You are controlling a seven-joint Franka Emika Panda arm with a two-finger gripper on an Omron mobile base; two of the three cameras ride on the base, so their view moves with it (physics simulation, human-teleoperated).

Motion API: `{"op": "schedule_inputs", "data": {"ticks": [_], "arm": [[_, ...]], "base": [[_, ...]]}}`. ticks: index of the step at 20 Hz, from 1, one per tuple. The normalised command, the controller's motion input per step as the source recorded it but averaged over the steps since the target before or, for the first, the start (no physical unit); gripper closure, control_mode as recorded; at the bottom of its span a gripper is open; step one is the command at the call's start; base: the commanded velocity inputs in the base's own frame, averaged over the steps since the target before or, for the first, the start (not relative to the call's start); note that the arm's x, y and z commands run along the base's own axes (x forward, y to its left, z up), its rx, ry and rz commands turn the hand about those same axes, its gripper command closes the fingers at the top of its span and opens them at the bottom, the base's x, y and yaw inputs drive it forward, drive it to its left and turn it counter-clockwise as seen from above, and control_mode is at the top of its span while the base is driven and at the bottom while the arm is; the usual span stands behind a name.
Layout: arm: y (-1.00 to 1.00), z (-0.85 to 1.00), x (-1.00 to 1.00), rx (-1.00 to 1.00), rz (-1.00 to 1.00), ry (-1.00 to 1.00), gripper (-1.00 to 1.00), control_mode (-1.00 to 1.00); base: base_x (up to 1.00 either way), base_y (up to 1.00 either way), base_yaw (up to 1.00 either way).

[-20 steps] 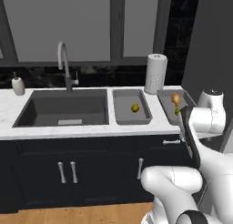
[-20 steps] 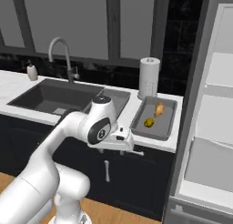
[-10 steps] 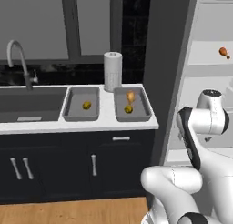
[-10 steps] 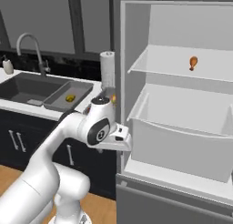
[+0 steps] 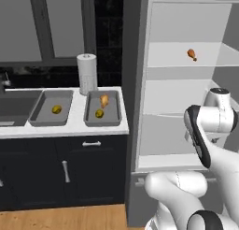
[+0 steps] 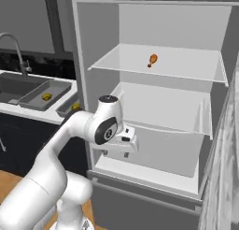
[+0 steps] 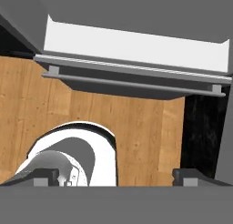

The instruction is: Place one lemon and one chicken drumstick in each tupperware on the nearby counter, to pack two identical lunches.

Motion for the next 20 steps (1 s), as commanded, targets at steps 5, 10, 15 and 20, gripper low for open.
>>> {"op": "schedule_inputs", "data": {"ticks": [5, 10, 15, 20], "arm": [[0.0, 0.0, 0.0, 0.0, 0.0, 0.0, -1.0, 1.0], [0.0, 0.0, 0.0, 0.0, 0.0, 0.0, -1.0, 1.0], [0.0, 0.37, 0.05, 0.0, 0.0, -0.11, -1.0, -1.0], [0.13, 1.0, 0.0, -0.02, 0.0, -0.41, -1.0, -1.0]], "base": [[0.56, -0.54, -0.04], [0.33, -0.78, -0.12], [0.32, -0.12, -0.03], [0.0, 0.0, 0.0]]}}
